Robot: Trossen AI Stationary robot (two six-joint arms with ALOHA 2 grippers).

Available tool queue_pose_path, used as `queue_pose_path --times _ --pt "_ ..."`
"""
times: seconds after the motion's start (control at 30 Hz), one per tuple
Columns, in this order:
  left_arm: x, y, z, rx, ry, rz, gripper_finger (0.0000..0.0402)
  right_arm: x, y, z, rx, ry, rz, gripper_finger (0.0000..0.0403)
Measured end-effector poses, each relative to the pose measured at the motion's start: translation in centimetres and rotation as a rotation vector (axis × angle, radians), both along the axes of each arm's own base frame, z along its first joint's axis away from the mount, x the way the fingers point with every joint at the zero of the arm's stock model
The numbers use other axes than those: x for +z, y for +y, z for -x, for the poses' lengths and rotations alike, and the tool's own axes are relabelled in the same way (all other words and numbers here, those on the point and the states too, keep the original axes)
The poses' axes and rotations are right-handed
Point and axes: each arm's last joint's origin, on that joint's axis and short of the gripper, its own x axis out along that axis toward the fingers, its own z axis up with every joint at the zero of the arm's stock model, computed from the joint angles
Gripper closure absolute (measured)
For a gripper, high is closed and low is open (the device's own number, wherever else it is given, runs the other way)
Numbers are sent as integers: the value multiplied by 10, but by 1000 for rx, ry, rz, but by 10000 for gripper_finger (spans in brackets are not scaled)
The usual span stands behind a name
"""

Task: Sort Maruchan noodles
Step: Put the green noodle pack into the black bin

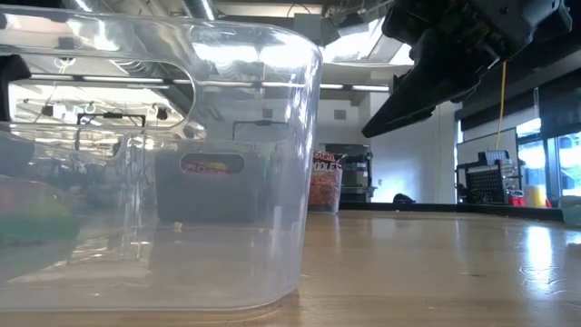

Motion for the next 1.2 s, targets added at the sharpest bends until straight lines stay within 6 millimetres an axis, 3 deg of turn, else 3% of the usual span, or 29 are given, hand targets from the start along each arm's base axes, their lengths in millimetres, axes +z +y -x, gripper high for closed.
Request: queue_pose_path --times 0.27,0.47,0.63,0.97,1.2 --pt "7 20 15 -9 105 -142 196 0 3 1 46 25 -87 178" --pt "20 38 29 30 20 -100 196 -1 3 1 50 27 -85 178" --pt "11 54 45 151 3 9 196 -1 3 1 50 32 -84 178" --pt "-6 61 46 246 12 93 191 -1 5 1 92 50 -141 178" --pt "-21 62 43 254 33 167 140 -1 5 1 90 50 -142 178"
